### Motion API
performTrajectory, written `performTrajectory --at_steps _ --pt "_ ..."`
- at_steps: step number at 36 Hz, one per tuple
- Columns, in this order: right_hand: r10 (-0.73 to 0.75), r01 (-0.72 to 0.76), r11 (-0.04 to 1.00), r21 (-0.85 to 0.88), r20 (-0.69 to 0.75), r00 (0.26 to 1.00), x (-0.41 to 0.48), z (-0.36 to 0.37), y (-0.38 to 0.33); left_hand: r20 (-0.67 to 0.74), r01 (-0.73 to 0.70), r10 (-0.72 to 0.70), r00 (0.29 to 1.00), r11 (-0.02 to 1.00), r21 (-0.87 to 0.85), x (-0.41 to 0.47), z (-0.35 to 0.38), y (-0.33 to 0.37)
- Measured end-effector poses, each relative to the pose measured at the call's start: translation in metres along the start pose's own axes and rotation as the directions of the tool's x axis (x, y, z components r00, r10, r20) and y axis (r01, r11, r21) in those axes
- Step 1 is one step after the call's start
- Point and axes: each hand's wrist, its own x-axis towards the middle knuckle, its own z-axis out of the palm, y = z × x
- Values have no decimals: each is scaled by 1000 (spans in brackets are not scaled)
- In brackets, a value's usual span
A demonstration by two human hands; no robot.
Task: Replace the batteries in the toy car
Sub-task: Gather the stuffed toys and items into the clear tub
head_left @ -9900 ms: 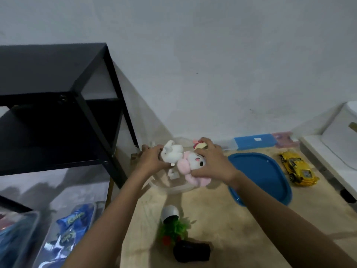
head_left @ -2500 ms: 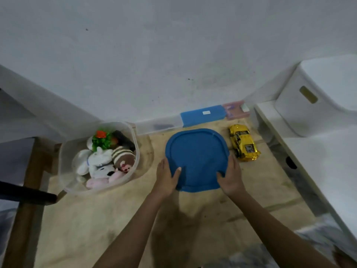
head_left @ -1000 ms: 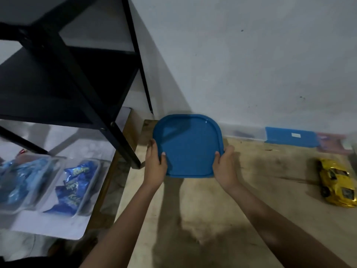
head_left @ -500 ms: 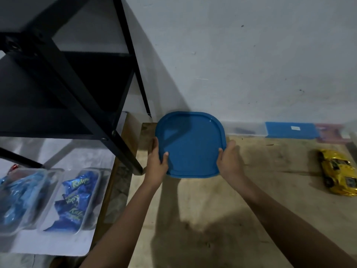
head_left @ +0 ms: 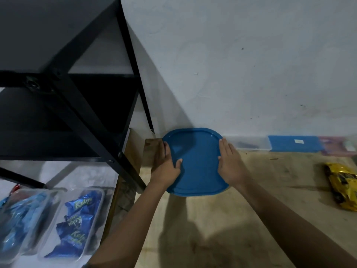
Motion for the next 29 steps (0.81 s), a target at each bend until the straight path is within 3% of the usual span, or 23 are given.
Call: performTrajectory --at_steps 8,19,29 --pt "-10 11 1000 23 -34 999 26 -1 -5 -65 -78 97 993 966 248 24 1 3" --pt "44 -27 990 137 -121 992 30 11 -7 -58 -136 160 985 946 294 34 0 -4" --pt "36 -25 996 90 -120 992 29 14 -8 -46 -147 168 985 945 290 34 -4 -5"
